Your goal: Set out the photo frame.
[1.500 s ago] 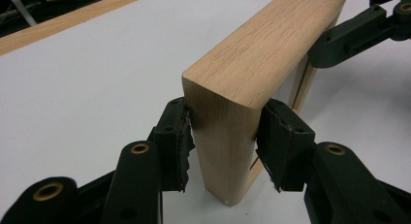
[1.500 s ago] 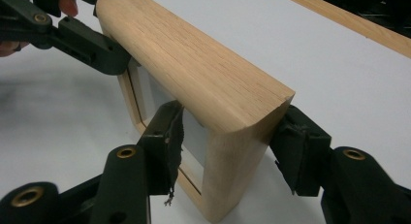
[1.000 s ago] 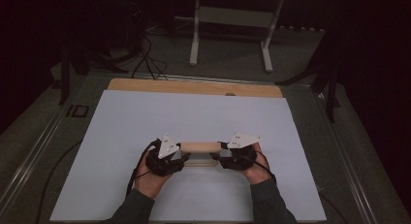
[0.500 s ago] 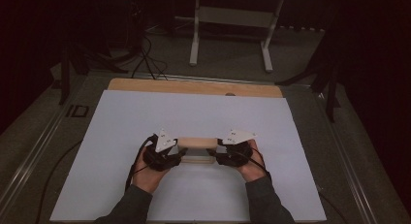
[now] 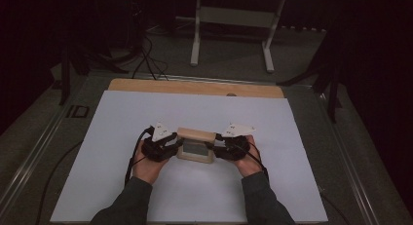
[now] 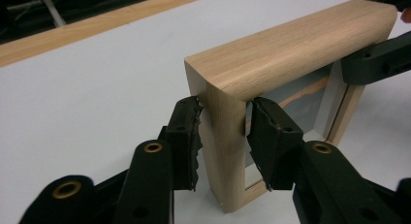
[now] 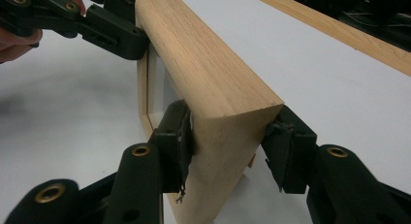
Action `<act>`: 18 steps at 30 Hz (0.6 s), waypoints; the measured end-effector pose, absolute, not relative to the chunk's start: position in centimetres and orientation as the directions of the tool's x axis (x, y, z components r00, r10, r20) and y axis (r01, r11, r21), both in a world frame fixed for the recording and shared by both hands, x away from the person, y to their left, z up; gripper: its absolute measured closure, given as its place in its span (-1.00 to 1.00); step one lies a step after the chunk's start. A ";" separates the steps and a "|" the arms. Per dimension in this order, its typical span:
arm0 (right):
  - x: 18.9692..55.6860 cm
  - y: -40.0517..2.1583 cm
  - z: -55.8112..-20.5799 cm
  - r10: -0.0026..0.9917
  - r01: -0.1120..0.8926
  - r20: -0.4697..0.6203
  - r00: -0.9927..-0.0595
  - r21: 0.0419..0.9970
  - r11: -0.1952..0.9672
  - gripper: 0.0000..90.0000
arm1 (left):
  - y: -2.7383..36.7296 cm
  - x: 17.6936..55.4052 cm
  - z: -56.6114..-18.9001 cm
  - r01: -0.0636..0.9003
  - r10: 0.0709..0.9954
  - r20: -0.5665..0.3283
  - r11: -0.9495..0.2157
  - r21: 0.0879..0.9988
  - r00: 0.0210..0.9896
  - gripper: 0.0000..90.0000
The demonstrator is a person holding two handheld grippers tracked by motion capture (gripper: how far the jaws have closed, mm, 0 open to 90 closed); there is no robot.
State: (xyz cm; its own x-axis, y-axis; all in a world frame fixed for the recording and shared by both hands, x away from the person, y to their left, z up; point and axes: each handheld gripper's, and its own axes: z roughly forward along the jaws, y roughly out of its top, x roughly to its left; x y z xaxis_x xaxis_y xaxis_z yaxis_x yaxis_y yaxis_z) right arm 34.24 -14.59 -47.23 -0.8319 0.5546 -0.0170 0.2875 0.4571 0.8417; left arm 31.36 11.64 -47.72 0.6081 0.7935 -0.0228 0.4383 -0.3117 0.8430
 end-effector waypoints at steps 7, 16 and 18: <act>34.4 -14.6 -47.2 0.549 0.258 -0.064 -0.833 0.834 0.488 0.20 | 11.9 31.9 -48.0 0.438 0.777 -0.042 -0.309 0.844 0.628 0.19; 34.2 -14.3 -47.0 0.533 0.198 -0.142 -0.834 0.825 0.529 0.18 | 12.2 32.4 -48.2 0.420 0.734 -0.058 -0.319 0.850 0.677 0.13; 34.2 -14.3 -46.9 0.528 0.187 -0.161 -0.834 0.818 0.544 0.18 | 12.2 32.4 -48.2 0.418 0.728 -0.058 -0.325 0.848 0.683 0.12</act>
State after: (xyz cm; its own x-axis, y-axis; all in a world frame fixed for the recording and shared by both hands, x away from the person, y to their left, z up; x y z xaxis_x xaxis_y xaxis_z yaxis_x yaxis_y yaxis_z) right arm 34.22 -14.29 -46.94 -0.8338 0.5282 -0.1608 0.1870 0.5442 0.8178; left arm 32.45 12.20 -48.25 0.6831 0.7280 -0.0583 0.4185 -0.3248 0.8482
